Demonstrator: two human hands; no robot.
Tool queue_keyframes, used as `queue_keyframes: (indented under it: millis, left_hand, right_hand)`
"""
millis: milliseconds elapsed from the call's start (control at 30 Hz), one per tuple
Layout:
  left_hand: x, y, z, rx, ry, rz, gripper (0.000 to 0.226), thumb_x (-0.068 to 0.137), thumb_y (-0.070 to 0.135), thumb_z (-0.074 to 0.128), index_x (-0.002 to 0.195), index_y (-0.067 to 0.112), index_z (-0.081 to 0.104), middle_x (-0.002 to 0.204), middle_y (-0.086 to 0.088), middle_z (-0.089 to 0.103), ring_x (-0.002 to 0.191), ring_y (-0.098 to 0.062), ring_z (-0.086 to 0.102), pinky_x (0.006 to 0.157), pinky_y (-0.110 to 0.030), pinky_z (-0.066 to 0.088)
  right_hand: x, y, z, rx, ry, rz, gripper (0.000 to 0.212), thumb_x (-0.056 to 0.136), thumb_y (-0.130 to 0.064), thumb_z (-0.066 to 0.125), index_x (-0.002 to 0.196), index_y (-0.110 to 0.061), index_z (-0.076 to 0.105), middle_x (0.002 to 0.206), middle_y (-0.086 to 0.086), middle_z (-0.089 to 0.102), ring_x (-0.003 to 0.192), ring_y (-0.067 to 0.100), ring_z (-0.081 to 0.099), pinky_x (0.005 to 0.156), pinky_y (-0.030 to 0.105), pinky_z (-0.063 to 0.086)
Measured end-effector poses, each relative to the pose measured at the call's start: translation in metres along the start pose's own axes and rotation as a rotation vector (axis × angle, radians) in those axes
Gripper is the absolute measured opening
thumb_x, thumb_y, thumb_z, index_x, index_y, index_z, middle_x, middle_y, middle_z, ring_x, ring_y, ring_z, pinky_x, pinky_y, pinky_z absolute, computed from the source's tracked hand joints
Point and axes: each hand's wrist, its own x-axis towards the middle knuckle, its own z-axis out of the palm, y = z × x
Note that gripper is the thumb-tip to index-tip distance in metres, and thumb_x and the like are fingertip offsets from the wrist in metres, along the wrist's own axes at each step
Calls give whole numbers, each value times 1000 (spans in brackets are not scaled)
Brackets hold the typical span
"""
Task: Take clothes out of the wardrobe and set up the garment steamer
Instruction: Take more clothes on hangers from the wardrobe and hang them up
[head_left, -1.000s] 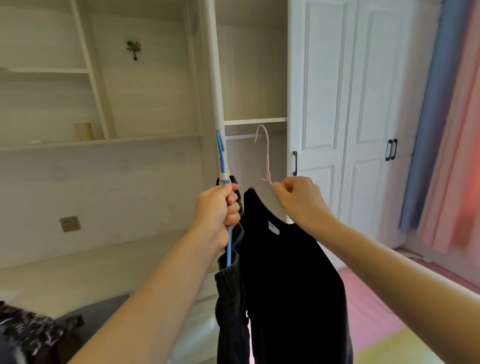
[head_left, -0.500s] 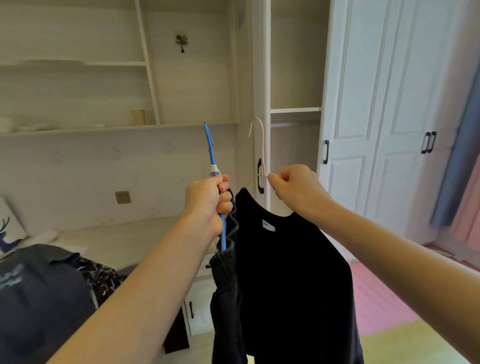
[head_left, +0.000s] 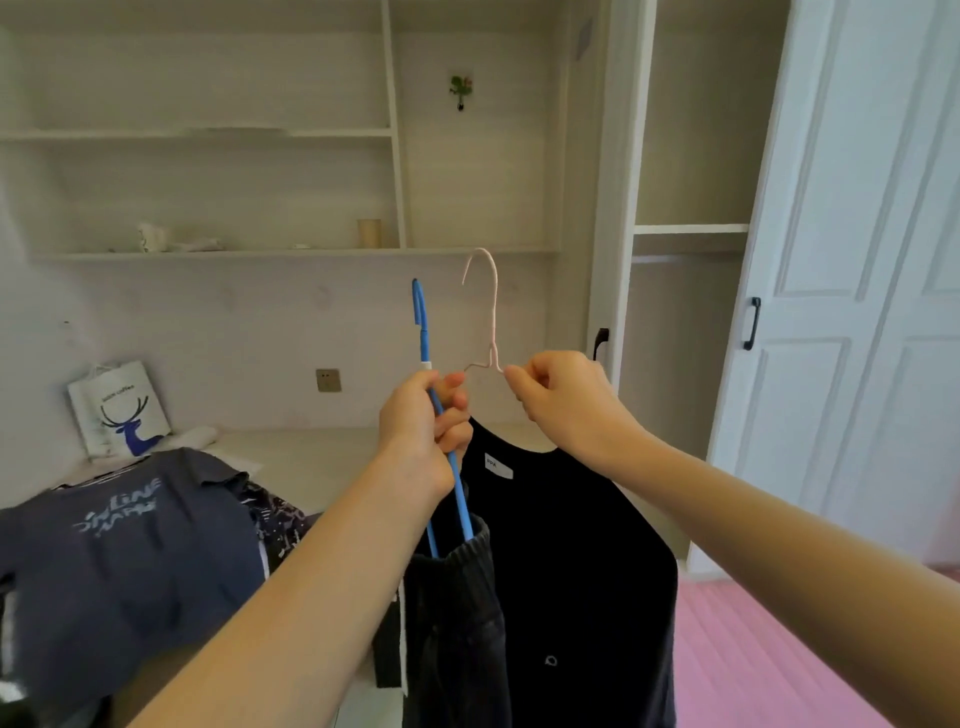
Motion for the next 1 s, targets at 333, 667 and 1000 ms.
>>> queue_keyframes:
  millis: [333,667,1000]
  left_hand:
    - [46,-11,-25,-81,84,114,28,103,19,37,98,3,59,89,-9,72,79,-15,66,73,-24,50]
    - [74,-6,-43,-46,114,215,37,99,30,46,131,13,52,132,-4,57,122,-22,54,105,-41,41]
    - [83,-8,-59,368,221,362,28,98,29,48,110,4,55,78,-10,52,57,-15,54,52,-31,44]
  right_hand:
    - [38,0,40,57,-169,-108,32,94,-19,41,77,3,56,71,9,57,62,19,46,59,35,41]
    - [70,23,96,101,-395,-169,26,97,-14,38,89,2,57,88,15,65,75,26,57,60,31,43]
    - [91,32,140,238,-492,-176,25,98,-14,36,84,-7,55,77,9,66,54,21,65,53,28,53]
